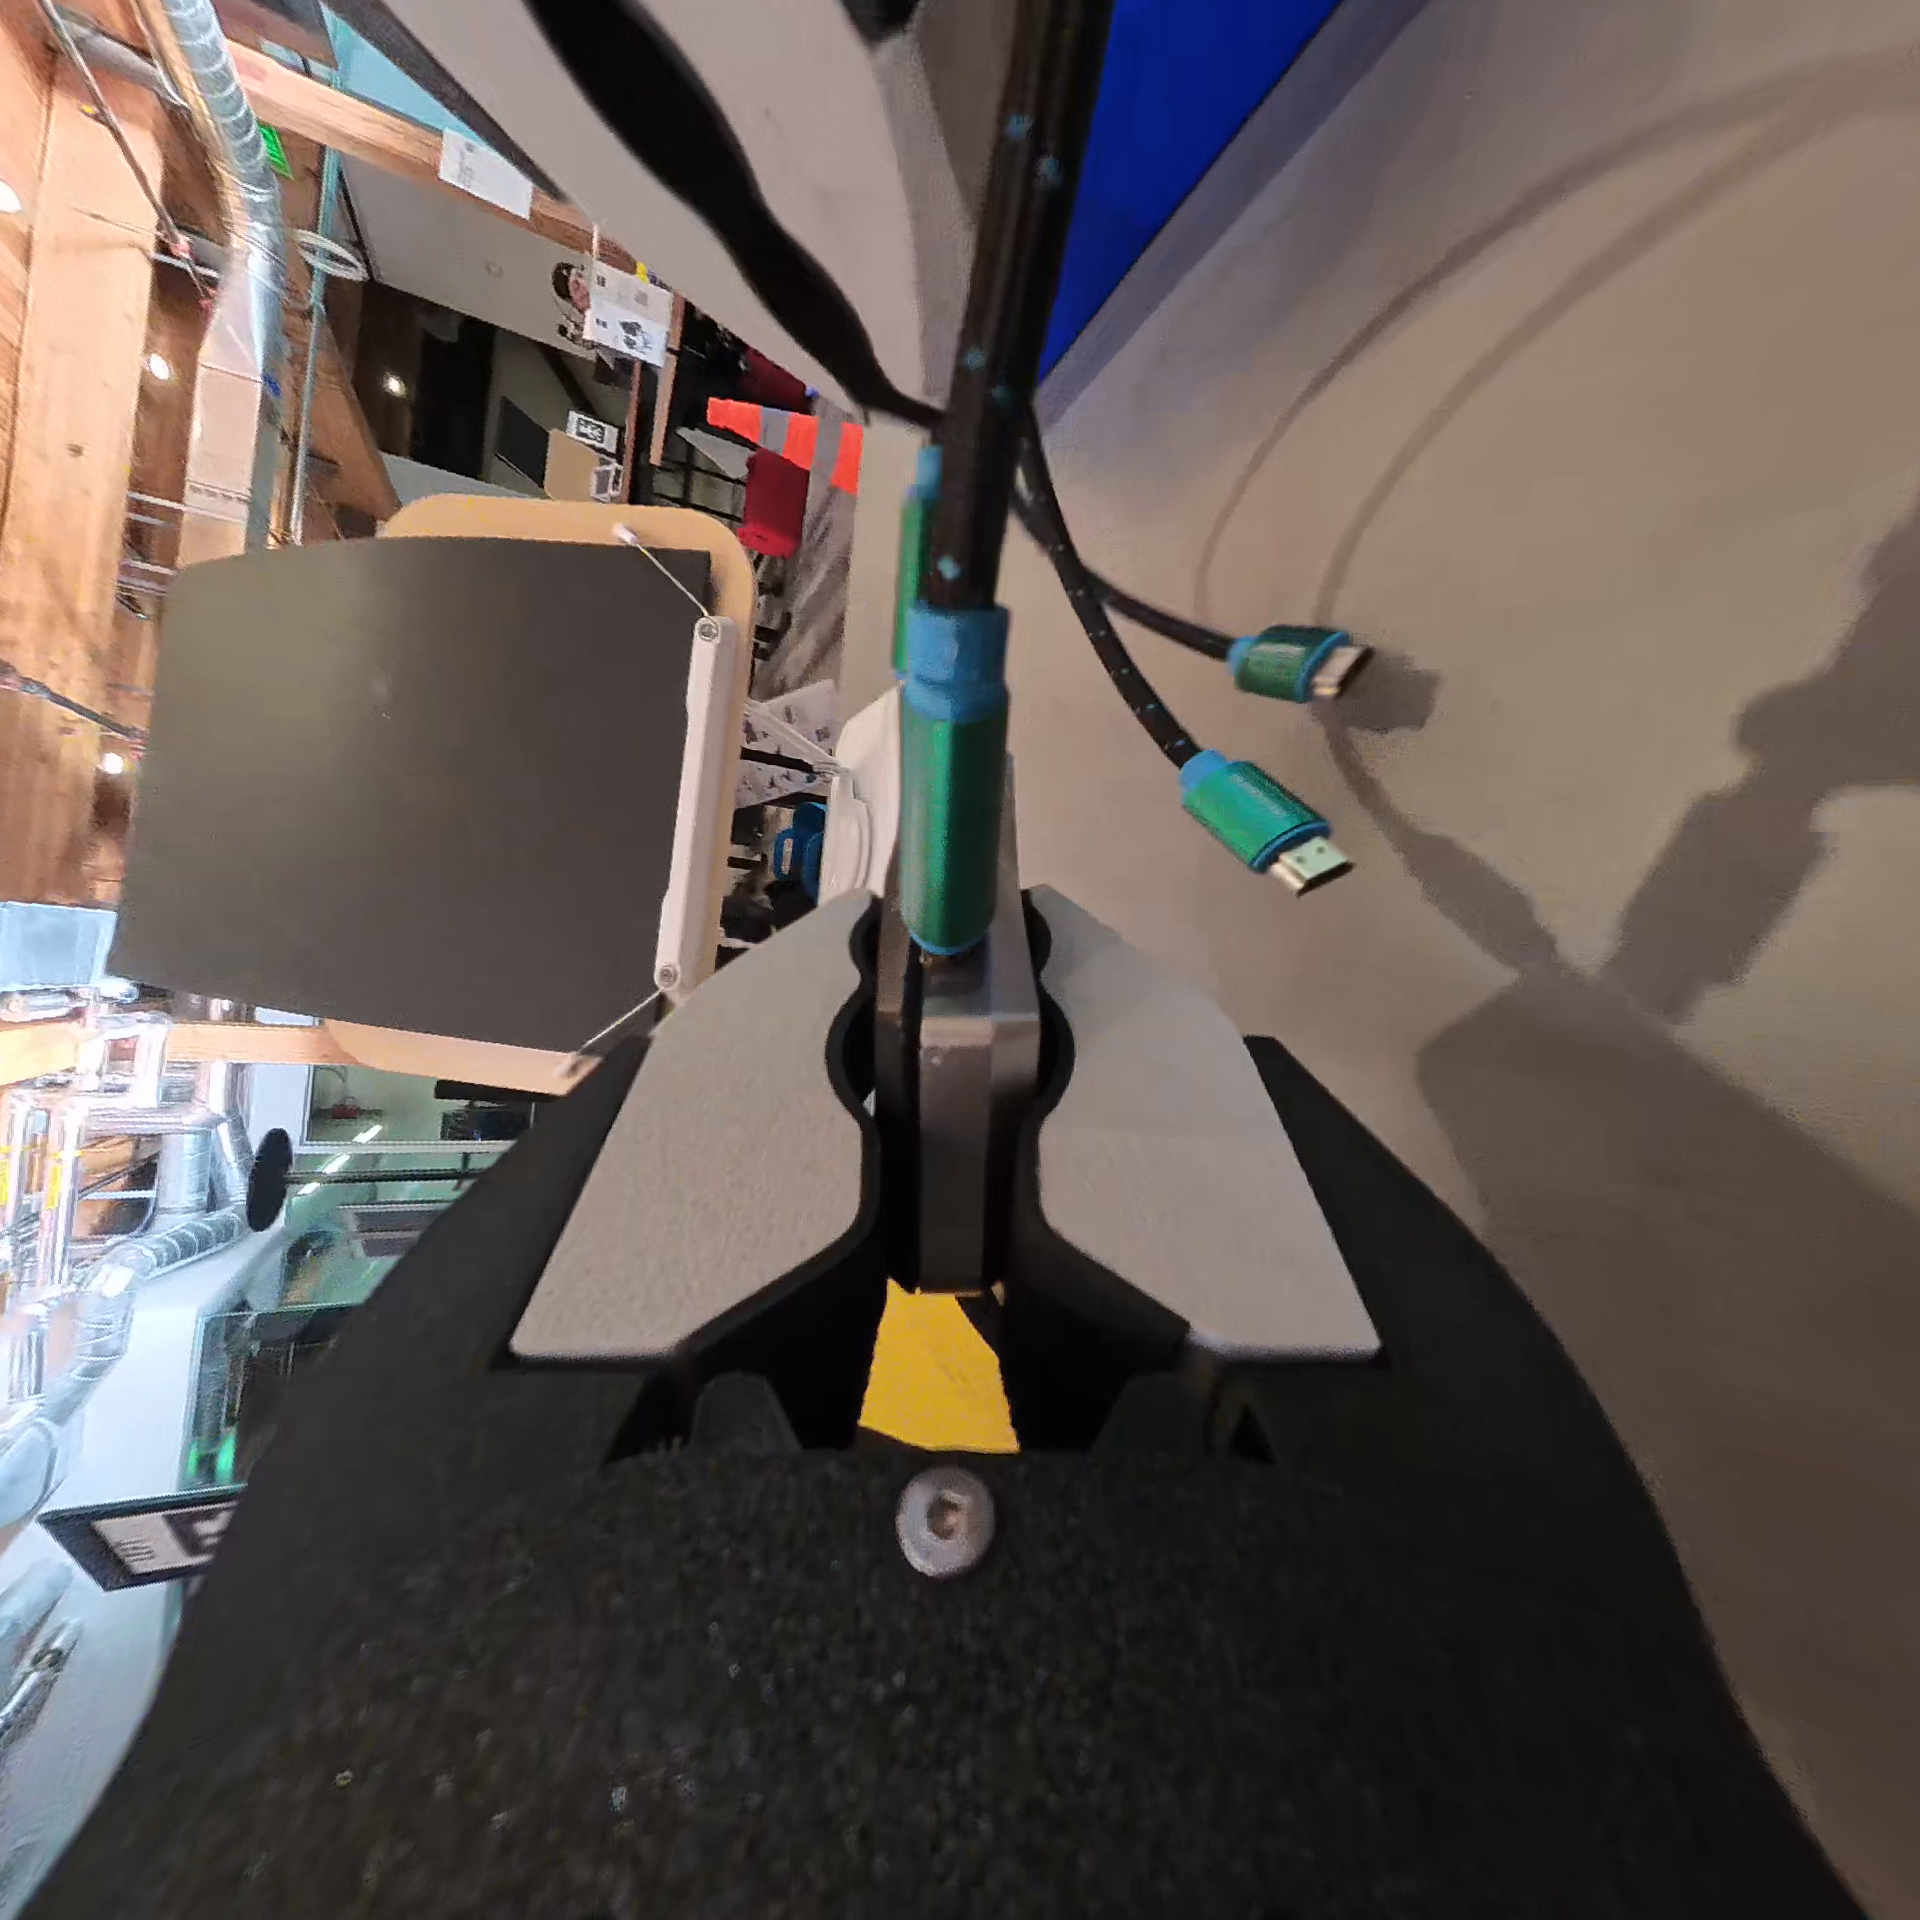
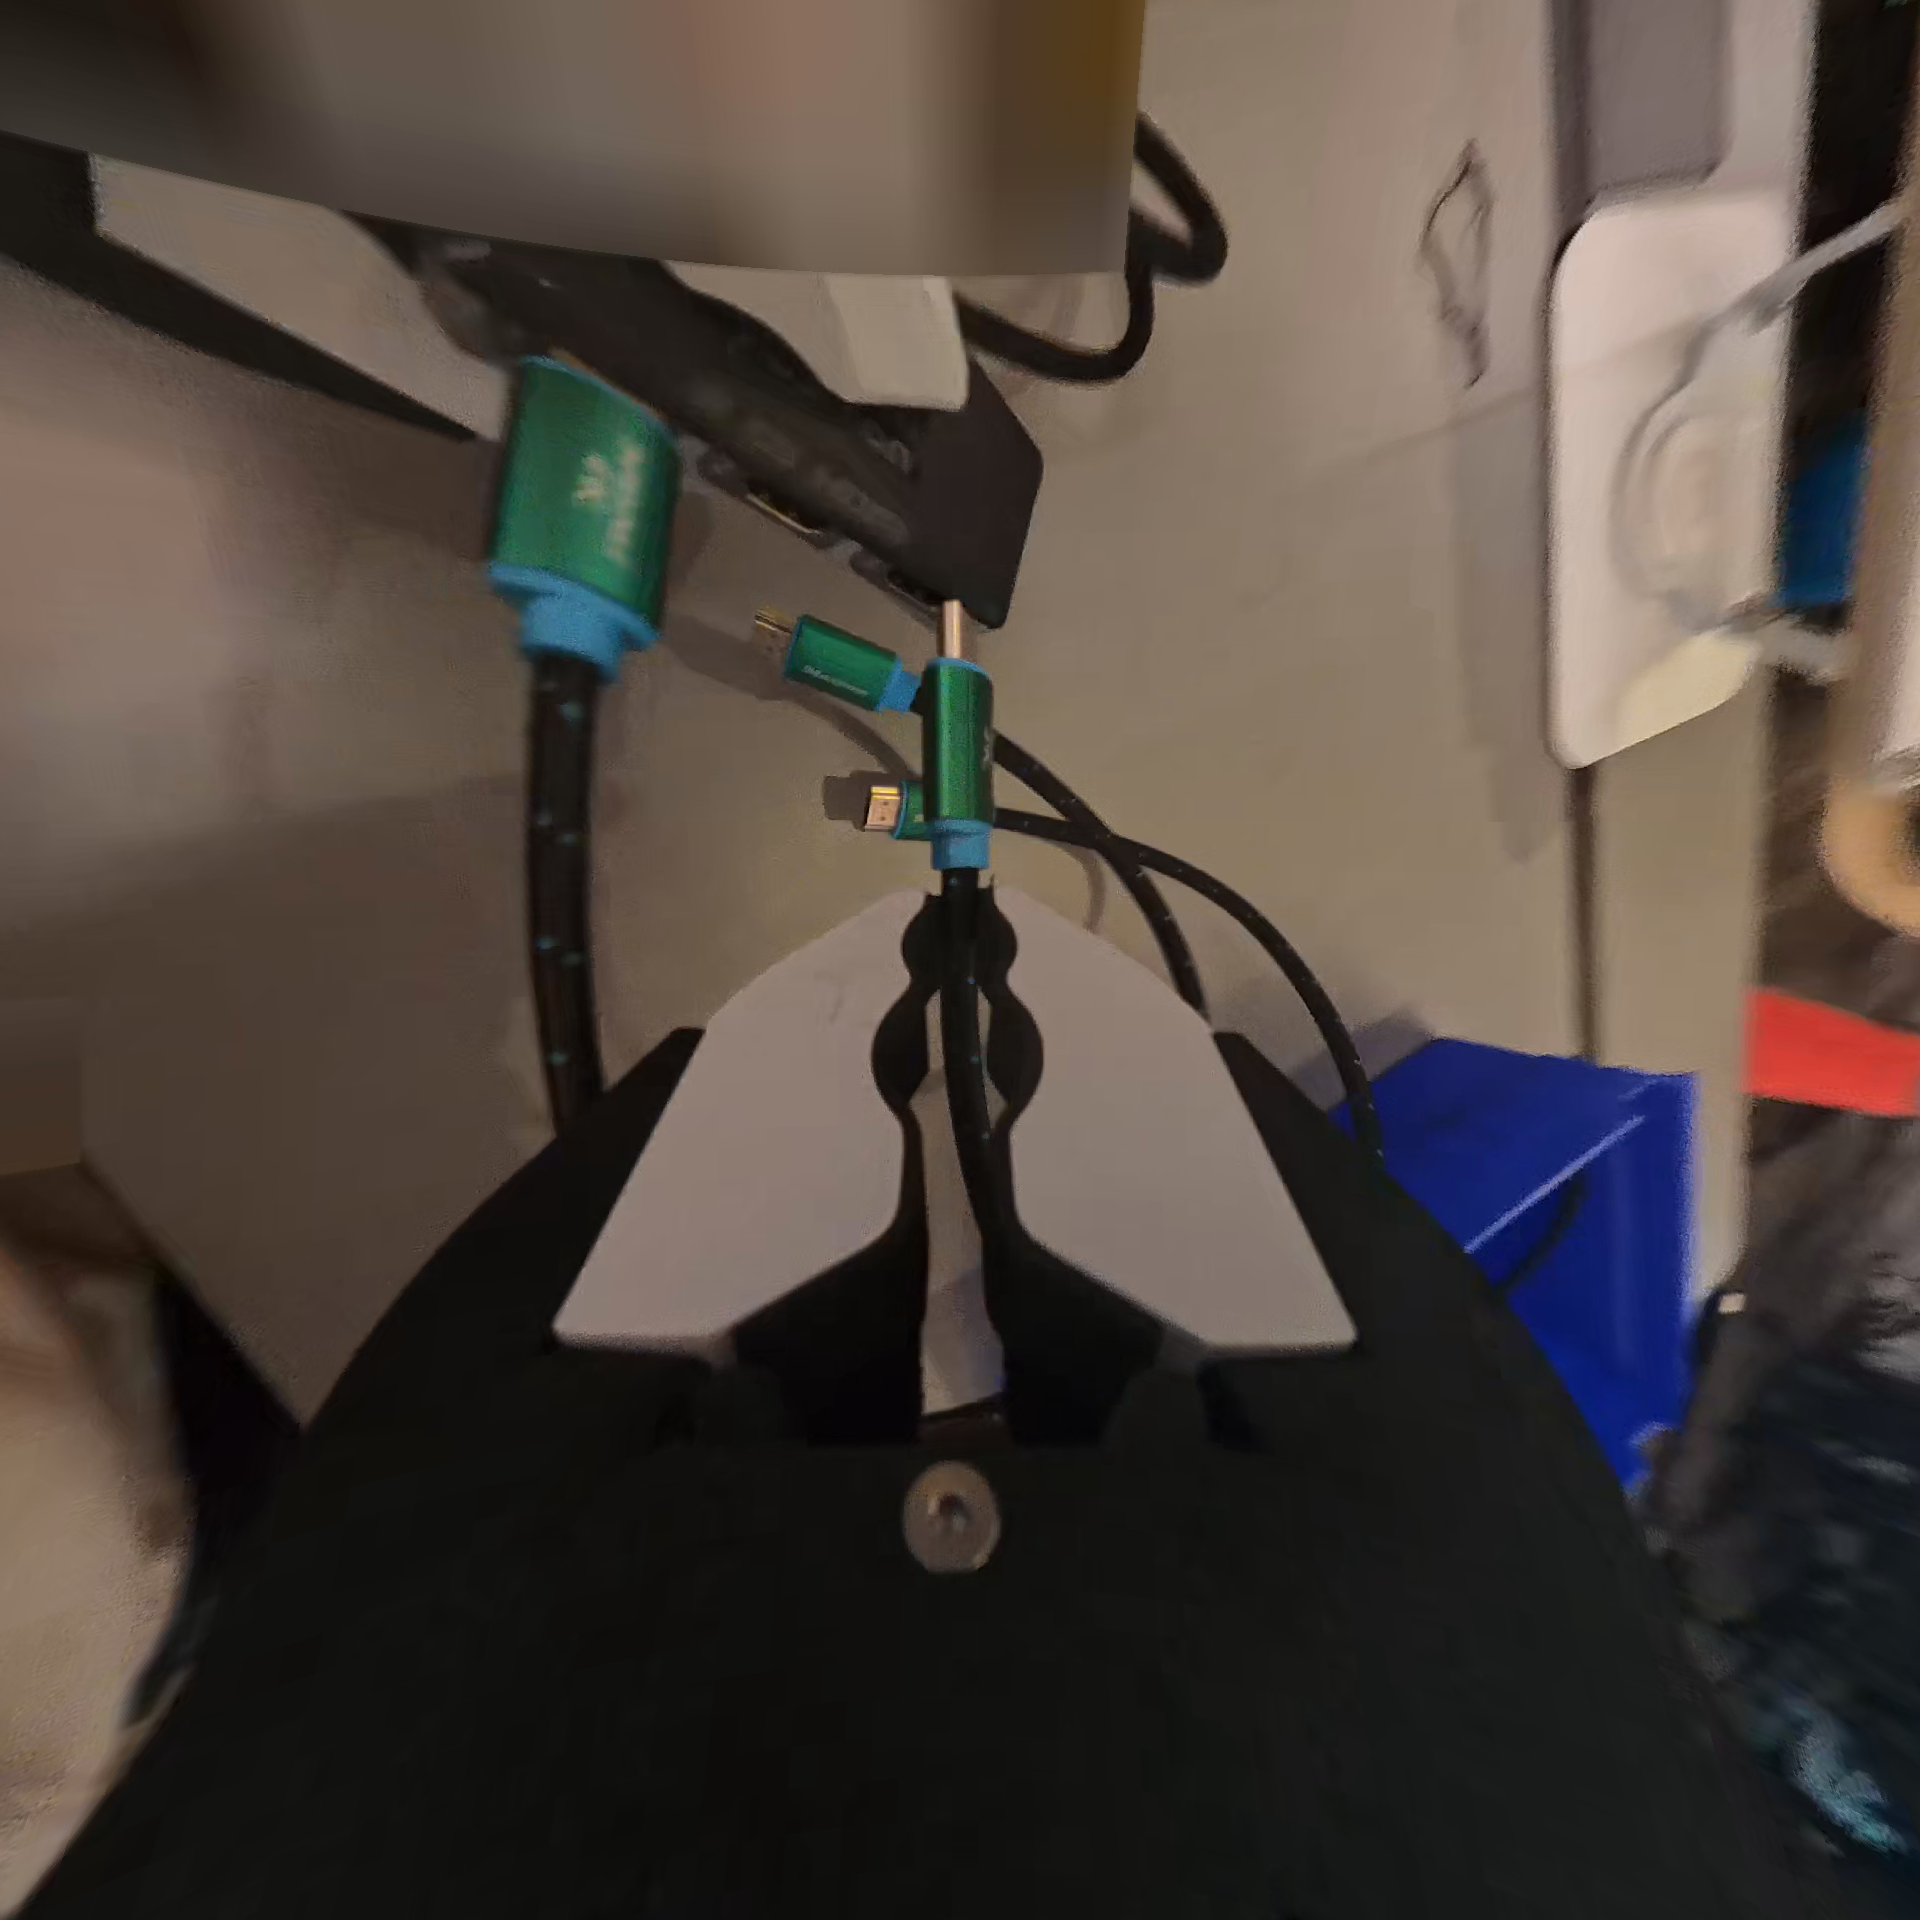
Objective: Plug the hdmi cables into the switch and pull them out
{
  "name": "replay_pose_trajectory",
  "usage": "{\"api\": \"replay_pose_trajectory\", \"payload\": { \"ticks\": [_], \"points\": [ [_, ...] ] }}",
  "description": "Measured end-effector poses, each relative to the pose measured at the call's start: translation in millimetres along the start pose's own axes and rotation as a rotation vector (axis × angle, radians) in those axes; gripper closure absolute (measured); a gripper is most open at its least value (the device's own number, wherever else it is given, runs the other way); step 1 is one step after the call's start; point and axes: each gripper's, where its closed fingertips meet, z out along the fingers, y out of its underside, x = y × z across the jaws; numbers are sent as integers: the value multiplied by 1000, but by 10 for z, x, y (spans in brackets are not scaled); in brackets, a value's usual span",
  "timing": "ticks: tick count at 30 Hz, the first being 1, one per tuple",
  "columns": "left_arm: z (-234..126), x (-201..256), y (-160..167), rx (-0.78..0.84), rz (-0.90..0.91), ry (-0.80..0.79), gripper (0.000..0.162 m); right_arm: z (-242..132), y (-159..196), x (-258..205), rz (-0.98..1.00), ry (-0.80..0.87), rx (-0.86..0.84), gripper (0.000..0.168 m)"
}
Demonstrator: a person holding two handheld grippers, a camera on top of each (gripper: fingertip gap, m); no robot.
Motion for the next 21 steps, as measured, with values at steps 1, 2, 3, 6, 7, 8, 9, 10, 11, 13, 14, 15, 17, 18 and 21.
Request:
{"api": "replay_pose_trajectory", "payload": {
  "ticks": [1, 2, 3, 6, 7, 8, 9, 10, 11, 13, 14, 15, 17, 18, 21],
  "points": [
    [2, 5, -1, 0, 6, -4, 139, -13, -12, -10, -47, 42, 17, 162],
    [5, 13, -7, 0, 16, -5, 139, -27, -19, 11, -83, 101, 29, 162],
    [7, 15, -12, -2, 25, -10, 139, -52, -37, 48, -117, 168, 53, 162],
    [11, -2, -20, -11, 58, -38, 139, -83, -28, 67, -213, 287, 81, 162],
    [8, -17, -24, -13, 73, -55, 139, -82, -16, 59, -245, 312, 86, 162],
    [8, -18, -32, -12, 85, -61, 140, -76, -6, 45, -265, 325, 92, 162],
    [8, -17, -42, -11, 96, -66, 140, -71, 5, 38, -279, 341, 93, 162],
    [7, -25, -59, -8, 112, -80, 139, -68, 10, 34, -301, 362, 94, 162],
    [5, -28, -80, -3, 132, -91, 140, -61, 13, 27, -302, 373, 97, 162],
    [8, -20, -117, 0, 170, -109, 139, 10, 77, -29, -256, 324, 65, 162],
    [15, -19, -125, -5, 174, -116, 139, 16, 88, -4, -236, 342, 64, 162],
    [22, -7, -134, -6, 171, -113, 139, 22, 98, 7, -207, 344, 63, 163],
    [29, 2, -138, -6, 171, -115, 139, 39, 114, -5, -169, 328, 63, 162],
    [31, 8, -139, -5, 174, -114, 139, 42, 122, -4, -167, 335, 57, 162],
    [44, 26, -152, -11, 198, -123, 139, 69, 154, -11, -180, 345, 31, 162]
  ]
}}
